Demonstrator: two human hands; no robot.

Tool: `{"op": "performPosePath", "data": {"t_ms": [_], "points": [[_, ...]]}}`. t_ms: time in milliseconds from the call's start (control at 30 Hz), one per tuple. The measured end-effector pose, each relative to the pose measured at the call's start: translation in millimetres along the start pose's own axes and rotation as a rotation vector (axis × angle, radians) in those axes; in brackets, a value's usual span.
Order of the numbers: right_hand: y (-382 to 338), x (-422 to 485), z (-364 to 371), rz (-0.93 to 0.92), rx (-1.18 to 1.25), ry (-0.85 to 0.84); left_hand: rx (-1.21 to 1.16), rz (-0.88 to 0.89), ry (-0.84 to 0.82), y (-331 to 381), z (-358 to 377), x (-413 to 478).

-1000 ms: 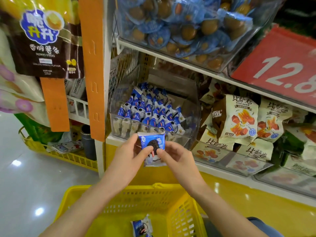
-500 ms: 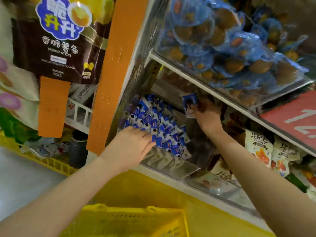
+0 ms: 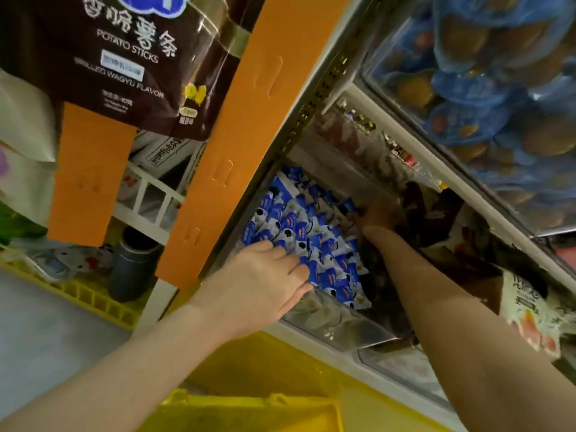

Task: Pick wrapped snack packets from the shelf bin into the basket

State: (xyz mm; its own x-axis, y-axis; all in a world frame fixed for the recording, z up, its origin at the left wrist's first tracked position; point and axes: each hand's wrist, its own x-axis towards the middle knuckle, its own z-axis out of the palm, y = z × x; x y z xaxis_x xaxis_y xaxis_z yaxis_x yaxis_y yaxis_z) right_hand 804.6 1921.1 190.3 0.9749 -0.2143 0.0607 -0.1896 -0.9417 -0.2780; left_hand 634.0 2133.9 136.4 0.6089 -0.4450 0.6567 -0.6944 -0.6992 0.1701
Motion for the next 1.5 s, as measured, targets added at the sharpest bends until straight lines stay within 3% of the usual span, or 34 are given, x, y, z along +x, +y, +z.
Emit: {"op": "performPosePath", "data": {"t_ms": [67, 200, 367, 533, 600, 667, 733, 800, 900, 1033, 1100, 1267, 1500], "points": [[0, 4, 2, 0.002, 0.014, -0.02, -0.004, 0.004, 0.002, 0, 0, 0], [-7, 8, 3, -0.151, 0.113, 0.104, -0.02, 0.013, 0.01, 0, 1, 0], [-17, 13, 16, -0.228, 0.144, -0.148, -0.031, 0.014, 0.013, 0, 1, 1], [-13, 16, 22, -0.163, 0.084, -0.099, -0.019, 0.022, 0.02, 0, 0, 1], [-20, 10, 20, -0.225, 0.061, -0.013, -0.013, 0.02, 0.023, 0, 0, 0], [-38, -2, 19, -0.303, 0.204, 0.023, -0.01, 0.022, 0.022, 0, 0, 0], [-60, -18, 21, -0.318, 0.315, -0.161, -0.009, 0.027, 0.014, -1, -1, 0], [-73, -31, 29, -0.373, 0.176, -0.258, -0.009, 0.027, 0.007, -1, -2, 1], [-82, -36, 32, -0.435, 0.108, -0.134, -0.005, 0.02, -0.009, 0, -3, 1], [-83, -31, 27, -0.429, 0.313, -0.044, -0.013, 0.007, -0.024, 0, -4, 2], [-83, -27, 24, -0.396, 0.348, -0.149, -0.016, 0.012, -0.024, 1, -4, 2], [-93, -15, 15, -0.422, 0.144, -0.385, 0.0, 0.013, -0.041, 0, -4, 1], [-109, -14, 30, -0.348, 0.065, -0.387, 0.015, -0.008, -0.123, 0, -10, 2]]}}
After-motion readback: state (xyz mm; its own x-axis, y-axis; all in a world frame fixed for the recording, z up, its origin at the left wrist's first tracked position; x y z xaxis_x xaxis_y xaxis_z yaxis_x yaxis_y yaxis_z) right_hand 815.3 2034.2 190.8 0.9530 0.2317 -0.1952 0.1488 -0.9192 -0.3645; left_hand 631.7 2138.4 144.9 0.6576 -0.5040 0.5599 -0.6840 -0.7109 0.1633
